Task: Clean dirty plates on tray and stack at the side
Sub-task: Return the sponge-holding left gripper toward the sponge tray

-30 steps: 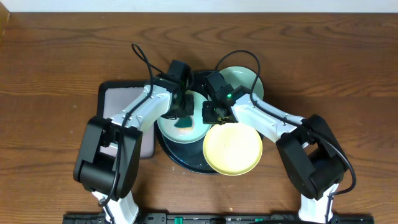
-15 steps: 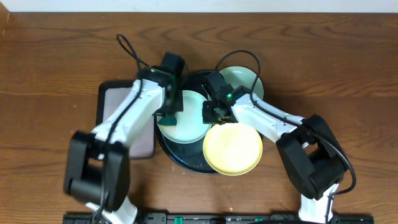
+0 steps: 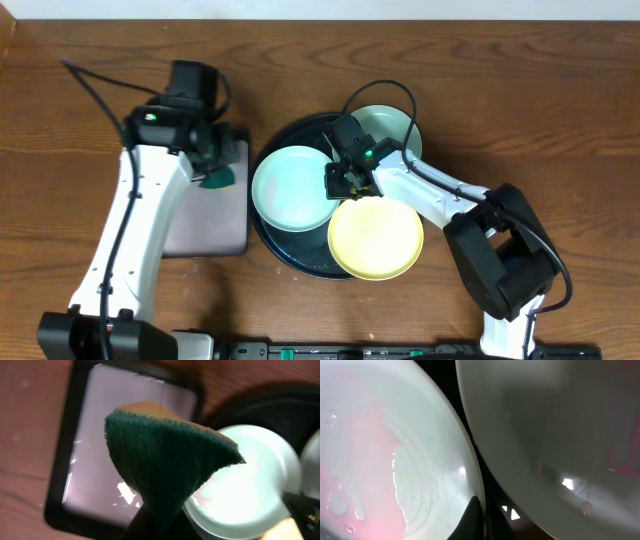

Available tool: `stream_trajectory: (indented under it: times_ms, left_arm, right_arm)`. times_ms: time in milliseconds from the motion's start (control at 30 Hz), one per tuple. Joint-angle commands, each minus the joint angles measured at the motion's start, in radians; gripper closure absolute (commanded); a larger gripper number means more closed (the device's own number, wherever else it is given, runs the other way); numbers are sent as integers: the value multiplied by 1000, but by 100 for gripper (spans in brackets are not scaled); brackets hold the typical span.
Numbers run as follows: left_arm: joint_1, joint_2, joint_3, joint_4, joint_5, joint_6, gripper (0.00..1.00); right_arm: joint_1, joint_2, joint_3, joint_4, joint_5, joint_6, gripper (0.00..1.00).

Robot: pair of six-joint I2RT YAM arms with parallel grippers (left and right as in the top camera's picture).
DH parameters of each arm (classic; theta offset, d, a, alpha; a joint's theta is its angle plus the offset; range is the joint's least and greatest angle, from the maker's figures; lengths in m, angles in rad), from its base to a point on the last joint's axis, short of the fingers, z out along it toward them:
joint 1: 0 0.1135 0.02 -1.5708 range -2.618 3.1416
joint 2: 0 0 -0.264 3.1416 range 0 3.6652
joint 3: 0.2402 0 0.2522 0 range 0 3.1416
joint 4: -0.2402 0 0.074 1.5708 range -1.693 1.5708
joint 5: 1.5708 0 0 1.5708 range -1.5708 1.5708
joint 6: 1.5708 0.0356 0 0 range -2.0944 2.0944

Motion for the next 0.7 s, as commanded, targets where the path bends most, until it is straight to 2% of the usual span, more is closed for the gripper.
stream_trajectory:
  times_ms: [0, 267, 667]
  left_arm:
    - [47, -3, 11, -9, -5, 15, 93]
    - [88, -3, 11, -6, -5, 15, 92]
    - [88, -3, 11, -6, -5, 15, 93]
  right_arm:
    - [11, -74, 19, -4, -42, -85, 99]
    - [42, -204, 19, -49, 108, -152, 99]
    - [262, -337, 19, -123, 797, -213, 99]
